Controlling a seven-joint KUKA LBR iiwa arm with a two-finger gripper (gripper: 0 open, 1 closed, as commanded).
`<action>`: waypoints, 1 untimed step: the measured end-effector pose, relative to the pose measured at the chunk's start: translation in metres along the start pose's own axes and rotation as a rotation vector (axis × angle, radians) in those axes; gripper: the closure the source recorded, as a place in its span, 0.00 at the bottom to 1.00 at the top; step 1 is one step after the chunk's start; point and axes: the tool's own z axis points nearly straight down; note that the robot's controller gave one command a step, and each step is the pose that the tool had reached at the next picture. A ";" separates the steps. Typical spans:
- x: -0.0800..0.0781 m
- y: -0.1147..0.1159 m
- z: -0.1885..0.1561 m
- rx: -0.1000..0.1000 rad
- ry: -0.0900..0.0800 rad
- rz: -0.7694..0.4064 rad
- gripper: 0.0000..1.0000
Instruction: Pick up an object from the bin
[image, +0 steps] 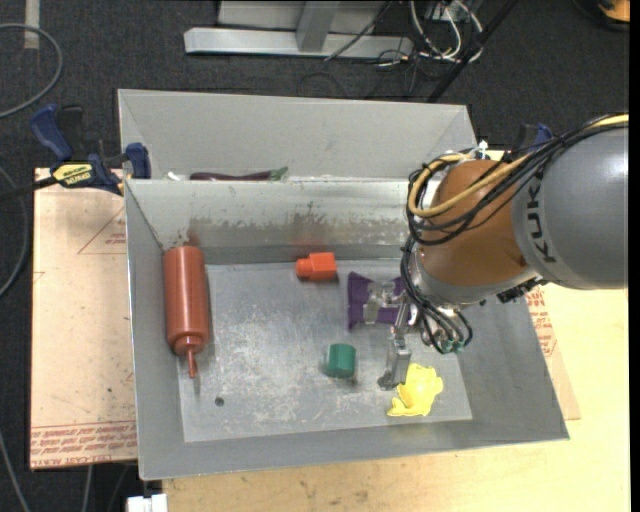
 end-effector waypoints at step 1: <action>-0.002 0.000 -0.004 0.000 -0.007 0.000 0.00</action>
Offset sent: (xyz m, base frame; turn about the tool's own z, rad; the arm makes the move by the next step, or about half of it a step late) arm -0.0063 -0.0965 -0.0053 -0.1005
